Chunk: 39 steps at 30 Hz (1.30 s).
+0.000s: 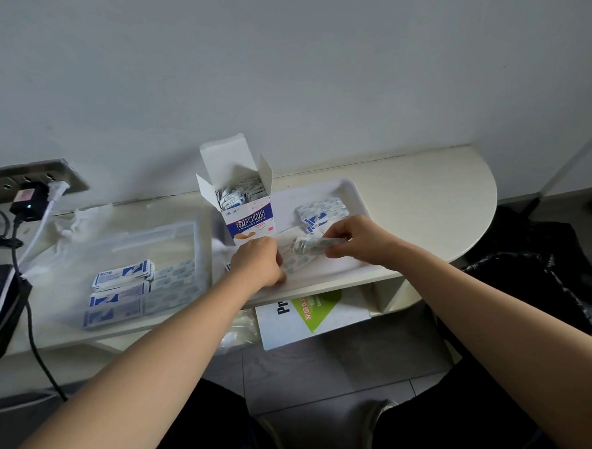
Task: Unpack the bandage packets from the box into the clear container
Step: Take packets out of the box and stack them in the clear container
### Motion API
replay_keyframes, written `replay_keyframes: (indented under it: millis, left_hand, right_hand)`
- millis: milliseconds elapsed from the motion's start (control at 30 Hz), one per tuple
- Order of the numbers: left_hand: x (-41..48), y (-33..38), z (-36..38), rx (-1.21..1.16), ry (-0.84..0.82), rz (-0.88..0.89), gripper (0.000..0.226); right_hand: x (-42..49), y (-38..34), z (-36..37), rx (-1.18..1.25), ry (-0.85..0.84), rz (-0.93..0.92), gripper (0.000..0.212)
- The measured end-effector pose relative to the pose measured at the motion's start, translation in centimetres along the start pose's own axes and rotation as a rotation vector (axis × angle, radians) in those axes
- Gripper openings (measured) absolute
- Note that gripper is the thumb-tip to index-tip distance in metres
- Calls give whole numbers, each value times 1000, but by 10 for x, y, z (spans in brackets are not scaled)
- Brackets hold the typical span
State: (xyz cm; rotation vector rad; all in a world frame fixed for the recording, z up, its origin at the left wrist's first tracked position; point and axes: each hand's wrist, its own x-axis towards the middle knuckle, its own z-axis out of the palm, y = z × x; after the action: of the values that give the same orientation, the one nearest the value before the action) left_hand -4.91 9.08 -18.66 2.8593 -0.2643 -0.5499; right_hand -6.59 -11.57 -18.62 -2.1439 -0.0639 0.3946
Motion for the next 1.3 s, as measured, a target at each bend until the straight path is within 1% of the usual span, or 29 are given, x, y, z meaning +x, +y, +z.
replay_keyframes:
  millis: [100, 167, 233, 300, 367, 500, 600, 667, 733, 833, 967, 1033, 1133, 1300]
  left_hand:
    - [1, -6, -1, -65, -41, -23, 43]
    - [0, -10, -2, -127, -56, -17, 44]
    - [0, -12, -2, -157, -26, 25, 37]
    - [-2, -12, -3, -157, 32, 83, 25]
    - [-3, -12, -5, -191, 81, 139, 22]
    - [-2, -9, -7, -320, 101, 186, 28]
    - [-3, -6, -5, -428, 112, 165, 24]
    - [-3, -4, -1, -419, 119, 173, 19]
    - [-5, -2, 3, -349, 131, 179, 17]
    - [-6, 0, 10, -295, 213, 184, 2]
    - [-7, -1, 12, -272, 300, 224, 14]
    - [-6, -3, 13, -283, 287, 213, 18]
    - [-6, -7, 20, -286, 238, 168, 24]
    - [-5, -3, 19, -398, 185, 178, 24]
  right_hand:
    - [4, 0, 2, -32, 6, 14, 16]
    - [5, -1, 4, -86, 8, 14, 15]
    - [6, -4, 7, -159, -9, -31, 16]
    - [6, -8, 12, -202, -21, -78, 17]
    - [7, -12, 16, -244, -7, -107, 17]
    - [8, -9, 22, -361, 73, -139, 20]
    - [8, -5, 27, -369, 171, -177, 20]
    - [6, -4, 32, -373, 204, -185, 19]
    - [5, -3, 37, -389, 199, -195, 20]
    - [5, 0, 37, -426, 183, -208, 23]
    - [5, 4, 24, -482, 197, -203, 15]
    - [4, 5, 19, -477, 182, -187, 13]
    - [2, 11, 21, -437, 139, -152, 17]
    - [3, 11, 23, -249, 179, -83, 19]
